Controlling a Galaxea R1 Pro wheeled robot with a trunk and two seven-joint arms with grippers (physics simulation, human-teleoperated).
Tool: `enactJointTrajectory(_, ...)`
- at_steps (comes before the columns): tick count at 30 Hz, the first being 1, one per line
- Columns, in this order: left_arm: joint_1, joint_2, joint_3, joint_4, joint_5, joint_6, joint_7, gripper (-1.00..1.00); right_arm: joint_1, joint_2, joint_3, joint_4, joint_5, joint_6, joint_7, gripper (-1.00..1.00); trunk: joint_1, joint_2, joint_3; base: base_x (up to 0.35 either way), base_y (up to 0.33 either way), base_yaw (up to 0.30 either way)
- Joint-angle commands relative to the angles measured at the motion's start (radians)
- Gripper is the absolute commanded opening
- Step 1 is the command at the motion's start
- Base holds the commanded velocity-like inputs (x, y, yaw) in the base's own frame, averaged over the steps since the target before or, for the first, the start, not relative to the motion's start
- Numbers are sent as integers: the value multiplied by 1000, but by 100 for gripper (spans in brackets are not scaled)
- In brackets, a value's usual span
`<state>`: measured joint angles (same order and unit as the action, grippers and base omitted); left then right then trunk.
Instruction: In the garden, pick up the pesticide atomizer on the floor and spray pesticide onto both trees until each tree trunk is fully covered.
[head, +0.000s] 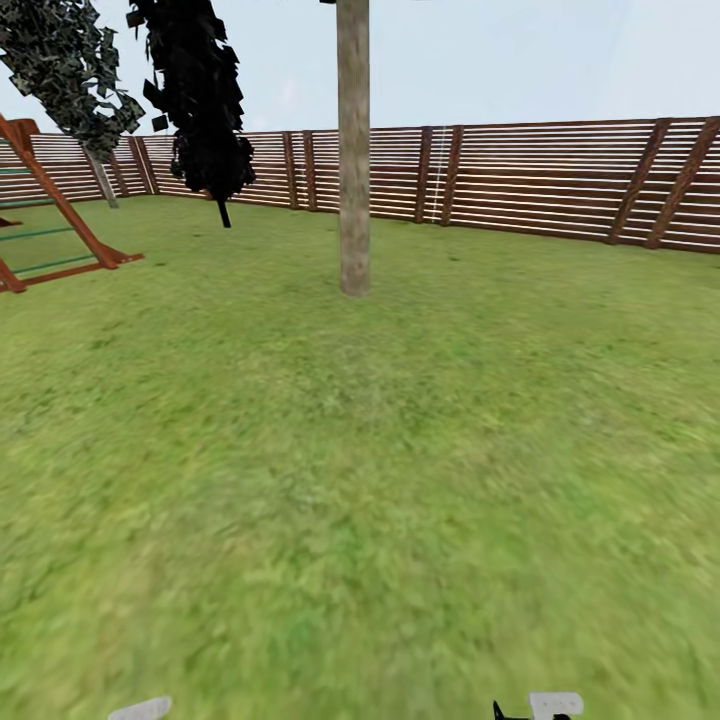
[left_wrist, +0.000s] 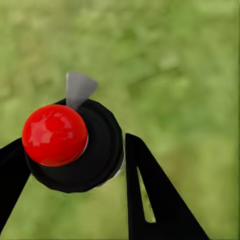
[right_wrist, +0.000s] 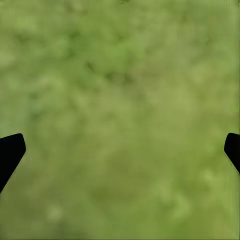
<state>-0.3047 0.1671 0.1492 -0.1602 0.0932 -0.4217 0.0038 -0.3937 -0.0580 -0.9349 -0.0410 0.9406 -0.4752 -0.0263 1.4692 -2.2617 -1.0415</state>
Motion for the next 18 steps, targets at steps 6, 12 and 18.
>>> enactJointTrajectory(6, -1, 0, -3, 1, 9, -3, -1, -100, -1, 0, -8, 1, 10, -3, -3, 100, 0, 0, -1, 341, 0, 0)
enactJointTrajectory(12, -1, 0, -3, 1, 9, -3, -1, -100, -1, 0, -8, 1, 10, -2, -3, 100, 0, 0, -1, 341, 0, 0)
enactJointTrajectory(18, -1, 0, -3, 1, 8, -3, -1, -100, -1, 0, -8, 1, 10, -2, -3, 100, 0, 0, -1, 341, 0, 0)
